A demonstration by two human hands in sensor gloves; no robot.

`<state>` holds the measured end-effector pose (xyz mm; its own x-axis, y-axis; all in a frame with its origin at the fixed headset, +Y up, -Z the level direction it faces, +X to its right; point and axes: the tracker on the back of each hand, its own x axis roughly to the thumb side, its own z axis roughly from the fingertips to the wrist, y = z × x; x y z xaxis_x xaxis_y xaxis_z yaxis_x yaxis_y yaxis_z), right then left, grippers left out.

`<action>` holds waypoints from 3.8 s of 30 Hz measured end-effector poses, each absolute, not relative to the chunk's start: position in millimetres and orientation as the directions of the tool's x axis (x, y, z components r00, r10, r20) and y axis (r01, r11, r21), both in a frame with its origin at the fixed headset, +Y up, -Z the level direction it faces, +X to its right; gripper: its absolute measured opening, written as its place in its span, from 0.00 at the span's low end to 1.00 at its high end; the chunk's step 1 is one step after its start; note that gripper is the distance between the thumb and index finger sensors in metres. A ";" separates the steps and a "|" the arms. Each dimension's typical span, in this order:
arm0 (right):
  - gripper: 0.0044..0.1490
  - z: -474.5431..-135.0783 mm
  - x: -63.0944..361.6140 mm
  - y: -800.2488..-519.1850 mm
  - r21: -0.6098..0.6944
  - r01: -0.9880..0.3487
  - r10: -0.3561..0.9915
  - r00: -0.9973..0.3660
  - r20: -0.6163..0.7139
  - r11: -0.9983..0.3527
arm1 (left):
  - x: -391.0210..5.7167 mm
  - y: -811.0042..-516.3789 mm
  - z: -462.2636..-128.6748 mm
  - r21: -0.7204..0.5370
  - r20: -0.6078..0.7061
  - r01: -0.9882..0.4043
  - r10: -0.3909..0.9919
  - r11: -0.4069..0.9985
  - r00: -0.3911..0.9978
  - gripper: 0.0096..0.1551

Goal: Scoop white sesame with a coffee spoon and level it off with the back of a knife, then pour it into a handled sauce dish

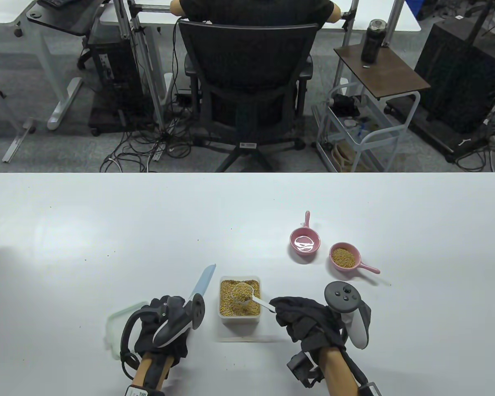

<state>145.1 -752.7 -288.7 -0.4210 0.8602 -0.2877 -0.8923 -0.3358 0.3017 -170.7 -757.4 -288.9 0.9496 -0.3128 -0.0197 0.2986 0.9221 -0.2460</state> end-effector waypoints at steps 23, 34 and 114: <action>0.24 -288.8 145.6 -752.1 0.308 -0.884 0.855 -0.437 -0.281 -0.350 | -163.1 -718.0 -265.9 0.020 0.033 -0.021 0.020 1.000 0.999 0.25; 0.24 -288.5 147.6 -750.5 0.299 -0.886 0.858 -0.435 -0.273 -0.354 | -128.4 -723.7 -253.0 0.012 0.316 -0.180 0.168 0.984 0.934 0.25; 0.24 -285.7 150.5 -745.5 0.298 -0.868 0.848 -0.471 -0.243 -0.396 | -174.5 -738.4 -268.4 -0.006 0.043 -0.078 0.078 0.997 0.996 0.24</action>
